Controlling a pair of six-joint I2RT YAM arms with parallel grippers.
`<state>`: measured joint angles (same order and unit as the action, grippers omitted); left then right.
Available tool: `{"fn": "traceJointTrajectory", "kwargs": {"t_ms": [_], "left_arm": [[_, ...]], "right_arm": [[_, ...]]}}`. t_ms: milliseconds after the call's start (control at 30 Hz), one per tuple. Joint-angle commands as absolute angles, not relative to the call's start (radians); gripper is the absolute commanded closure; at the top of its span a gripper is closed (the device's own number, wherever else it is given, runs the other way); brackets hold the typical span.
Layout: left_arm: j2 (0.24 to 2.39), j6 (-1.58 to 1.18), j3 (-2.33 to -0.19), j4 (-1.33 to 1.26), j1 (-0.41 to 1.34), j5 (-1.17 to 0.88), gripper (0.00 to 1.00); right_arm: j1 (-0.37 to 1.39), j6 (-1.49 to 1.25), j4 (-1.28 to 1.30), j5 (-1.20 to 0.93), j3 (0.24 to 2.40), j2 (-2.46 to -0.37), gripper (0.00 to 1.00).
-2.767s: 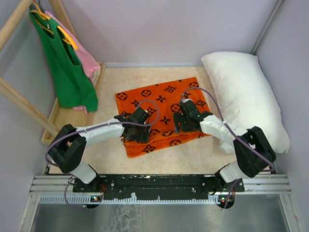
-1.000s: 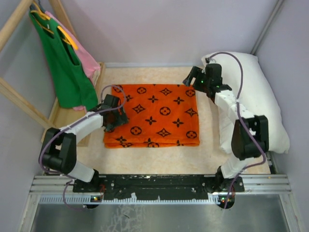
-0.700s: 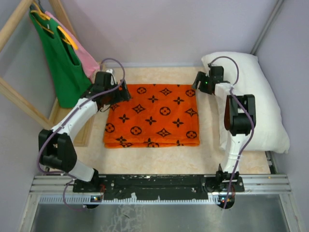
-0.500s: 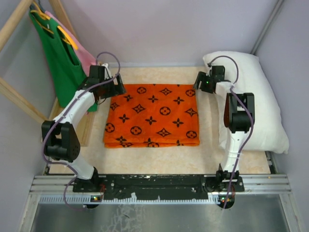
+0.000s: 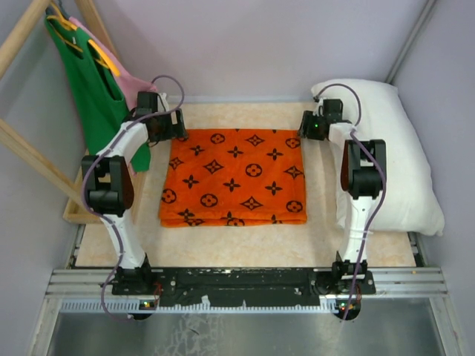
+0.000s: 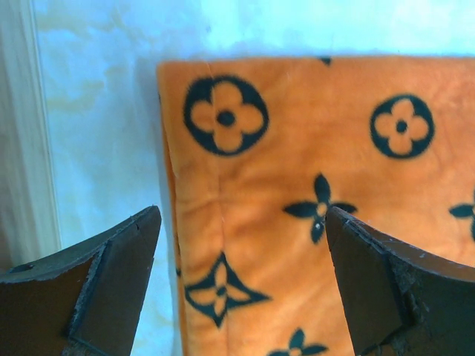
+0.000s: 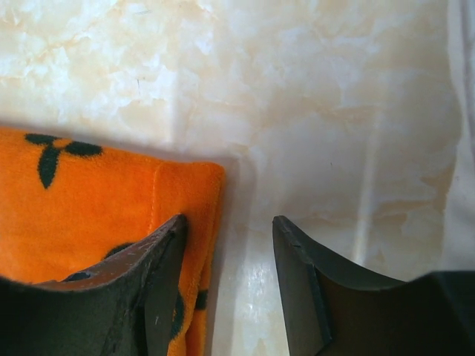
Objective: Remove the pillowcase from the pillow
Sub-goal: Fold the pillowcase at the center of the board.
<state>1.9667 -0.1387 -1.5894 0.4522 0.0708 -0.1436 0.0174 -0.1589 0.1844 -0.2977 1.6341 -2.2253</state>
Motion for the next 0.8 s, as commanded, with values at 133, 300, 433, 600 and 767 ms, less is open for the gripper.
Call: {"fn": "traceJointTrajectory", "kwargs": {"t_ms": [133, 300, 433, 600, 767], "left_arm": [[2.138, -0.044, -1.759, 0.411, 0.007, -0.189, 0.04], [2.196, -0.035, -1.802, 0.397, -0.005, -0.274, 0.06], [2.215, -0.021, -1.796, 0.388, -0.008, -0.305, 0.07], [2.240, -0.001, -1.781, 0.381, -0.010, -0.296, 0.09], [2.261, 0.002, -1.764, 0.363, -0.023, -0.279, 0.10]], "right_arm": [[0.039, -0.084, 0.316, -0.310, 1.767, -2.332, 0.49], [0.043, -0.054, 0.380, -0.342, 1.830, -2.370, 0.51], [0.057, -0.013, 0.443, -0.346, 1.867, -2.388, 0.52], [0.070, -0.009, 0.456, -0.354, 1.863, -2.383, 0.52], [0.074, -0.007, 0.466, -0.365, 1.871, -2.385, 0.56]]}}
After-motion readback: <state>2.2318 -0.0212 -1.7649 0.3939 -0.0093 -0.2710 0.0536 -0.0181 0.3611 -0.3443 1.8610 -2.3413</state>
